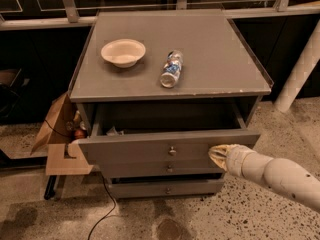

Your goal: Close top drawer

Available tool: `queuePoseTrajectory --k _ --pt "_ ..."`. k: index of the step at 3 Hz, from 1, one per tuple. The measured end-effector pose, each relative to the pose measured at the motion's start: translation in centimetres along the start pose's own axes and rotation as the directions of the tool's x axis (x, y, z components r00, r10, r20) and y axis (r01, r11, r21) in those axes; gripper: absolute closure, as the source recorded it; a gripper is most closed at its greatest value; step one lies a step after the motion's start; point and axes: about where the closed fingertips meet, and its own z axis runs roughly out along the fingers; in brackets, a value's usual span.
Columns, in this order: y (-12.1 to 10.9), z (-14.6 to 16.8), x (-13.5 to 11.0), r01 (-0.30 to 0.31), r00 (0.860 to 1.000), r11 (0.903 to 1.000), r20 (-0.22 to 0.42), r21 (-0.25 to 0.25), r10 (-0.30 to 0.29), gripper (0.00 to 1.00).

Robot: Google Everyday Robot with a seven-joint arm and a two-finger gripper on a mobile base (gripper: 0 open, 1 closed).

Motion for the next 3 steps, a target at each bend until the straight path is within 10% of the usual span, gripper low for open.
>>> queuePoseTrajectory --k 3 --pt "-2.7 6.5 -1.5 0.016 0.997 0.9995 0.071 0.027 -0.018 1.0"
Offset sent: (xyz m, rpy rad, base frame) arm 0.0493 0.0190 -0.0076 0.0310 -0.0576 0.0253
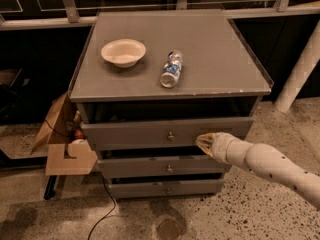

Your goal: Close top drawer

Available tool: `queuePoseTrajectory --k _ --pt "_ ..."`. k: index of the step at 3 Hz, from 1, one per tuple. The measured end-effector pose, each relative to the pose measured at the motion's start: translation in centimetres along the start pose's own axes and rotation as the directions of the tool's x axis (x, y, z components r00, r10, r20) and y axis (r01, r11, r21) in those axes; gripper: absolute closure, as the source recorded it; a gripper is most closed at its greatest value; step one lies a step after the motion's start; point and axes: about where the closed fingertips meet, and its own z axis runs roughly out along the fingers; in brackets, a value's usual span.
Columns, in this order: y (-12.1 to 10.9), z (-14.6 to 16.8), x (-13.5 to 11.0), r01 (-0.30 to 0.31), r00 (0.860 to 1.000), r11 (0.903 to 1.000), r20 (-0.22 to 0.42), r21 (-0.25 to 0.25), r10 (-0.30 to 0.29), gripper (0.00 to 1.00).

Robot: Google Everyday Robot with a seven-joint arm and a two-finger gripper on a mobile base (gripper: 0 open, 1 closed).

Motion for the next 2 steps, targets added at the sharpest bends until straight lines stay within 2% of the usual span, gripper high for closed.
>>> queuePoseTrajectory --k 1,2 --pt "0.07 0.11 -0.04 0.001 1.0 1.0 0.0 -0.003 -0.001 1.0" --pt "0.78 -0.45 -0.62 -0.01 1.0 0.997 -0.019 -0.077 0.009 1.0"
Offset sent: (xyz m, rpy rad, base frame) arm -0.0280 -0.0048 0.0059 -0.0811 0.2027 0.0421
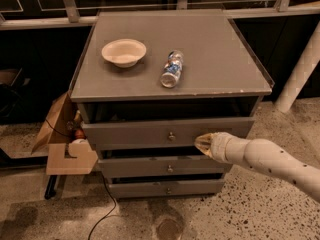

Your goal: Close top drawer

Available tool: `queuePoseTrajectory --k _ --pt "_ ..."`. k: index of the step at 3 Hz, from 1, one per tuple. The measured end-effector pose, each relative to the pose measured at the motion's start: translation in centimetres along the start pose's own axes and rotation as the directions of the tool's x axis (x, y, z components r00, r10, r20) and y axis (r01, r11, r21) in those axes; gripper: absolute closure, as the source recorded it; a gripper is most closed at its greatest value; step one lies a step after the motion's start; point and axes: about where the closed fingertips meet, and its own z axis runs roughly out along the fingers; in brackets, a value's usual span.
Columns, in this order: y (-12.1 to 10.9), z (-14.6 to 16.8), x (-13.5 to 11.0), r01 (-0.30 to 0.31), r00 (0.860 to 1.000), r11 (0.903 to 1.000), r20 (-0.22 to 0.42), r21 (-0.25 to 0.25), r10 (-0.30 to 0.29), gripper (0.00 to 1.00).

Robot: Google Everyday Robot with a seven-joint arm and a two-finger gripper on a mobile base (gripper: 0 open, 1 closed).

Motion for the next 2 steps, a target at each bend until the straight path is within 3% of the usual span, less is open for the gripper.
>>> queuePoseTrajectory --k 1,2 --pt "1.6 -2.8 0.1 -0.041 0.999 0.993 -0.033 -0.111 0.038 1.0" --pt "4.9 -6.4 0.1 -0.103 0.993 0.9618 -0.076 -0.254 0.086 1.0"
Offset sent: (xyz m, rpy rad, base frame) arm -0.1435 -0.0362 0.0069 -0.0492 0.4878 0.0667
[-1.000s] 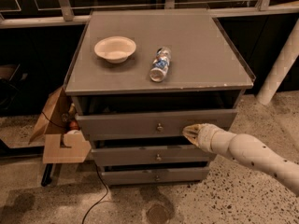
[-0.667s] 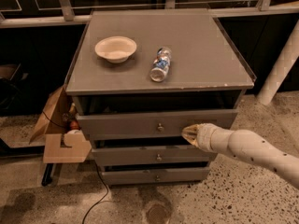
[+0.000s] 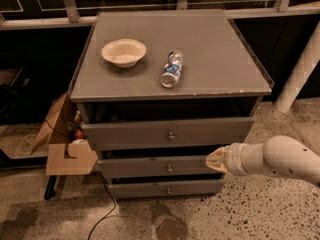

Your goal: Close top drawer

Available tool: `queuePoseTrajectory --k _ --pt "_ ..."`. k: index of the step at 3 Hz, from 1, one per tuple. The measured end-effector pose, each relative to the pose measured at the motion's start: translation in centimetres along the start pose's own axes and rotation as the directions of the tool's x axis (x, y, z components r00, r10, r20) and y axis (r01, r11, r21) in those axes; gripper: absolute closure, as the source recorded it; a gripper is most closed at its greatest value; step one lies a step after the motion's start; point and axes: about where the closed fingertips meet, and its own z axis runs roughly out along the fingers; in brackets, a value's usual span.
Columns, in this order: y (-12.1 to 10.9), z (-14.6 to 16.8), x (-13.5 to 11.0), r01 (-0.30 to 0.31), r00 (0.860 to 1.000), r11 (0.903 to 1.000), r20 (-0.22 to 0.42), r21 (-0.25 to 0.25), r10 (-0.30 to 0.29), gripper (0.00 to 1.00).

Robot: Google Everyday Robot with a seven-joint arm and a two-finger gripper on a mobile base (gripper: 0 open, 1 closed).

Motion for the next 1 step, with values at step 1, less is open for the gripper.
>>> queuePoseTrajectory --k 1 --pt "1.07 -0.06 -0.25 0.002 1.0 0.999 0.005 -0.044 -0.002 0.73"
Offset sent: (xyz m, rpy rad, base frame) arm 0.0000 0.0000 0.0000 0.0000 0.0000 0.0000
